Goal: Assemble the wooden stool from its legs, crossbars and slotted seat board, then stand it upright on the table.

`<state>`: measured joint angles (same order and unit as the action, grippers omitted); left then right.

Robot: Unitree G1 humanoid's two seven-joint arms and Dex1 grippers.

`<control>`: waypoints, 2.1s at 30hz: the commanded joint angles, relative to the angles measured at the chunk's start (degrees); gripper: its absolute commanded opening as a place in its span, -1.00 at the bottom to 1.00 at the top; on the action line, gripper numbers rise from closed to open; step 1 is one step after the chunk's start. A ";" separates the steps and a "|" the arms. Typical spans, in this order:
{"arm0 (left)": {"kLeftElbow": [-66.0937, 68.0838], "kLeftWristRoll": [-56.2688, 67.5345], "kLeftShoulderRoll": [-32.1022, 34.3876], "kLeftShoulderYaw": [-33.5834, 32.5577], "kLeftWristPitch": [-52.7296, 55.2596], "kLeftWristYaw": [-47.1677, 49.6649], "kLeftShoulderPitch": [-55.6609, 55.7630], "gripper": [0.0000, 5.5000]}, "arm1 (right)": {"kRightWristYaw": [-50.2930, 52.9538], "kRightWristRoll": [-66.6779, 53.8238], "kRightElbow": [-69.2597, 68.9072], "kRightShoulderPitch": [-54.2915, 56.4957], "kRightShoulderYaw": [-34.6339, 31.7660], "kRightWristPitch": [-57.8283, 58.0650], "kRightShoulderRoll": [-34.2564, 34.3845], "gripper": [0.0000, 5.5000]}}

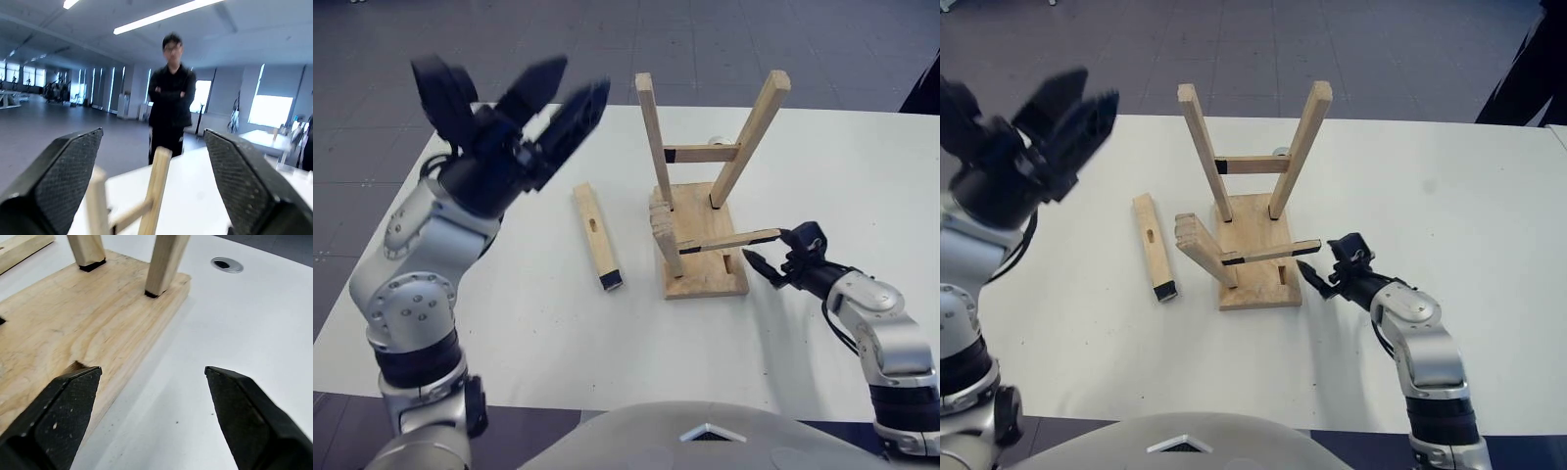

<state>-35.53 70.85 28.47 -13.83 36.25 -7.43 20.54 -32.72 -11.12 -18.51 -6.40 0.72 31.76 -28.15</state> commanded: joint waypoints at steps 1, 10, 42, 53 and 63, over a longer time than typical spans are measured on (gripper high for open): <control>-2.50 9.04 -1.26 5.57 4.72 14.36 6.11 0.39 | -0.07 1.78 1.38 -0.25 3.48 -1.88 0.31 0.42; -1.08 20.14 -2.21 8.43 2.39 28.37 14.98 0.39 | 3.76 2.36 6.84 5.30 9.05 -3.71 8.55 0.42; 0.91 17.94 4.88 14.20 4.75 3.94 12.11 0.39 | 11.65 2.17 10.05 6.79 -3.35 -3.19 7.94 0.42; 7.57 -0.86 2.55 21.17 2.95 -11.77 -1.43 0.39 | 11.89 2.28 10.51 7.16 -3.46 -3.45 7.76 0.42; 8.02 4.76 7.75 2.28 3.94 -3.32 14.67 0.39 | 11.87 1.88 9.61 6.71 -3.23 -3.09 7.58 0.42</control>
<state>-26.27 74.91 33.25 -8.09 37.91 -13.51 38.13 -20.94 -9.13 -7.98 0.34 -2.14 27.91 -20.43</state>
